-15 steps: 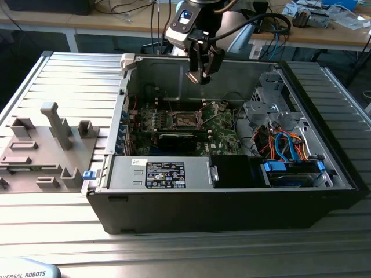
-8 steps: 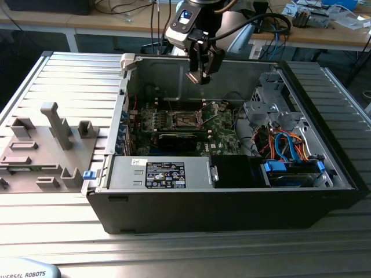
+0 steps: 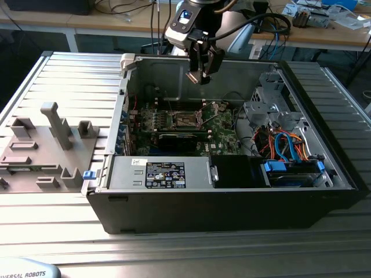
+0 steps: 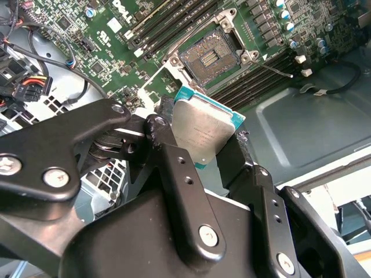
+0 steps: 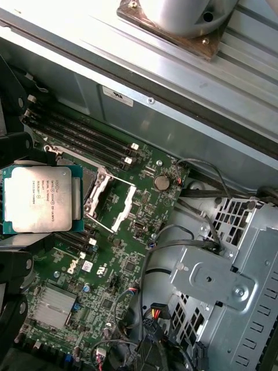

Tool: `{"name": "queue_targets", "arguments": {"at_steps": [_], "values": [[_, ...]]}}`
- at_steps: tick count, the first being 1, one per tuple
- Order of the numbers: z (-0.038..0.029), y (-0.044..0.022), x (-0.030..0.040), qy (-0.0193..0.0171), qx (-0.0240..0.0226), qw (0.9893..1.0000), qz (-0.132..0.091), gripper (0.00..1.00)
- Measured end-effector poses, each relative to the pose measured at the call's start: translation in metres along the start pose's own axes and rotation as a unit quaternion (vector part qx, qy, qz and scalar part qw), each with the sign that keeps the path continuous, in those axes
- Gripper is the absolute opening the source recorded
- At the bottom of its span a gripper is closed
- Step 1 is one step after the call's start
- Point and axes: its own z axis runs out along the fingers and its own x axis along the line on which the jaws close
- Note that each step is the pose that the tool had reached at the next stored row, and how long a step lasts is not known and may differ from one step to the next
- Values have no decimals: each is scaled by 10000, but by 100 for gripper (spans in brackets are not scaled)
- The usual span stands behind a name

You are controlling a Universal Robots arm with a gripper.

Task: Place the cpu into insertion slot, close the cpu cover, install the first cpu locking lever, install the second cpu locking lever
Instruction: 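Place the cpu into insertion slot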

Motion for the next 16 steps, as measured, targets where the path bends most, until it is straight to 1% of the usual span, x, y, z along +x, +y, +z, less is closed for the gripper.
{"name": "queue_targets", "arguments": {"at_steps": [16], "values": [[0,0,0,-3,-1,10000,46,54]]}}
